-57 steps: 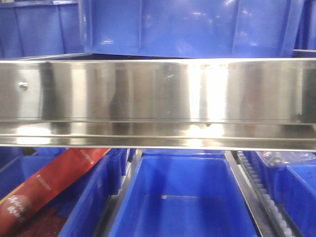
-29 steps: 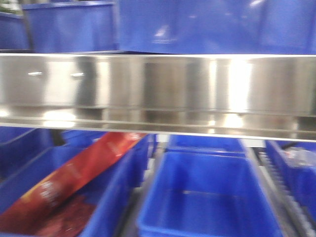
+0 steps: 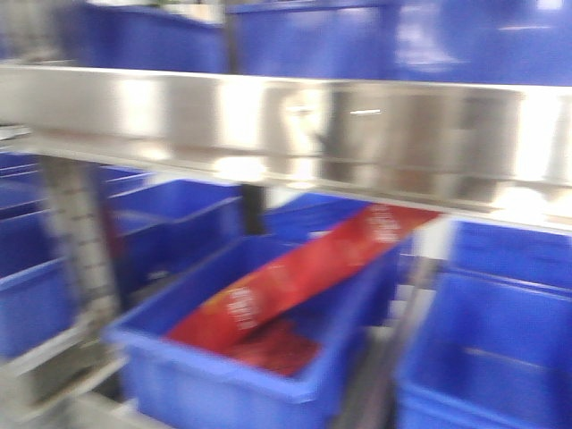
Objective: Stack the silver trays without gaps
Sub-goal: 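Hold the tray with both grippers while the base turns away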
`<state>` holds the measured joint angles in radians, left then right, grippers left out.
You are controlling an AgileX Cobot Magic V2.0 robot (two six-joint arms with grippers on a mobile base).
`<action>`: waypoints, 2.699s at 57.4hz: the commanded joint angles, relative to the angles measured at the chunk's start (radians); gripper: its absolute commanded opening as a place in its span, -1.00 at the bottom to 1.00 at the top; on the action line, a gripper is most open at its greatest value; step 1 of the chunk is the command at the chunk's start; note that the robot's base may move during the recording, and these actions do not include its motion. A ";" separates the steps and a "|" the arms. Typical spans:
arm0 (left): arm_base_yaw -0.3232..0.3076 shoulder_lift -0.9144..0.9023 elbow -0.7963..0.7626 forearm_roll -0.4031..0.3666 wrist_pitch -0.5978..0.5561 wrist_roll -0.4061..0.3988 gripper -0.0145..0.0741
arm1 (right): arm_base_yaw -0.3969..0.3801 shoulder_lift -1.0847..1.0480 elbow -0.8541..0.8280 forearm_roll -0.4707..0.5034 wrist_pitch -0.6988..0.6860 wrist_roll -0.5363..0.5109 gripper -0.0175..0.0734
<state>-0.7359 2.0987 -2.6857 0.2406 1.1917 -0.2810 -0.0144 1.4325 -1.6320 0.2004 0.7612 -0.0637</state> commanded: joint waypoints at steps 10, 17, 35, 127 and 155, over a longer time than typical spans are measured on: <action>-0.006 -0.020 -0.011 -0.006 -0.033 0.009 -0.72 | 0.005 -0.016 -0.014 0.005 -0.056 -0.014 -0.79; -0.006 -0.020 -0.011 -0.006 -0.033 0.009 -0.72 | 0.005 -0.016 -0.014 0.005 -0.056 -0.014 -0.79; -0.006 -0.020 -0.011 -0.006 -0.033 0.009 -0.72 | 0.005 -0.016 -0.014 0.005 -0.056 -0.014 -0.79; -0.006 -0.020 -0.011 -0.006 -0.033 0.009 -0.72 | 0.005 -0.016 -0.014 0.005 -0.056 -0.014 -0.79; -0.006 -0.020 -0.011 -0.006 -0.033 0.009 -0.72 | 0.005 -0.016 -0.014 0.005 -0.056 -0.014 -0.79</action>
<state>-0.7359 2.0987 -2.6881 0.2425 1.1917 -0.2810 -0.0144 1.4325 -1.6320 0.2004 0.7551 -0.0637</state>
